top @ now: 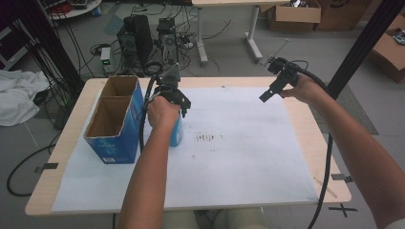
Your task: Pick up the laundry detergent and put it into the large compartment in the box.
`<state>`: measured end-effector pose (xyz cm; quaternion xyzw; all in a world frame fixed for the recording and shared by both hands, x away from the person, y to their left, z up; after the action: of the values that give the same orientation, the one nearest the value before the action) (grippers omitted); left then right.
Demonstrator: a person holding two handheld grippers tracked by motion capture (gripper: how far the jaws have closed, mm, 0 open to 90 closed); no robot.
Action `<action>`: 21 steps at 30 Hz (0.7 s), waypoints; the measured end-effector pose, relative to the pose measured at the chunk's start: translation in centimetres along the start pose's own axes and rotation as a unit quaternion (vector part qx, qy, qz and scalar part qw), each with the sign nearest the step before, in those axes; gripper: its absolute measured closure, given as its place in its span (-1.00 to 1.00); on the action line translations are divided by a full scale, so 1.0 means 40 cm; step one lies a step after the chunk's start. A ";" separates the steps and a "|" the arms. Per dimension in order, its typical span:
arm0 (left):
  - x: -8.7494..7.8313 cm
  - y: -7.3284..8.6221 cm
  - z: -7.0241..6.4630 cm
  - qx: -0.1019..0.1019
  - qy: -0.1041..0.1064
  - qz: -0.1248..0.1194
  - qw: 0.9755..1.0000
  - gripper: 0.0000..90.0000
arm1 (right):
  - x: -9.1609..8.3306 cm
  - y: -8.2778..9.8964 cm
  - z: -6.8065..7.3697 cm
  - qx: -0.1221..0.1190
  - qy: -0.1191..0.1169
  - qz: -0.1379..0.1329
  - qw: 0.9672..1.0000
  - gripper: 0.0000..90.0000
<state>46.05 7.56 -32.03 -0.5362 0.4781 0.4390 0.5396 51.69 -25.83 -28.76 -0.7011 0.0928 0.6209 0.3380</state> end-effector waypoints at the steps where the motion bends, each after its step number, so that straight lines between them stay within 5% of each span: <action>1: 0.000 0.000 0.000 0.000 0.000 0.000 1.000 -0.43 | 0.000 0.000 0.000 0.000 0.000 0.000 1.000 -0.56; 21: -0.005 0.003 -0.001 -0.003 -0.007 -0.007 1.000 -0.35 | -0.001 -0.002 0.007 0.001 -0.001 -0.001 1.000 -0.55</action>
<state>45.90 7.52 -31.83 -0.5384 0.4692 0.4403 0.5441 51.51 -25.63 -28.70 -0.7002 0.0919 0.6214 0.3393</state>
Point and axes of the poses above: each handheld gripper's, and its own axes: x roughly forward along the jaws, y roughly out of its underside, z roughly to its left, the point moved 3 cm from there along x, roughly forward along the jaws, and after that the axes turned 3 degrees about -x, right-handed, at the moved point
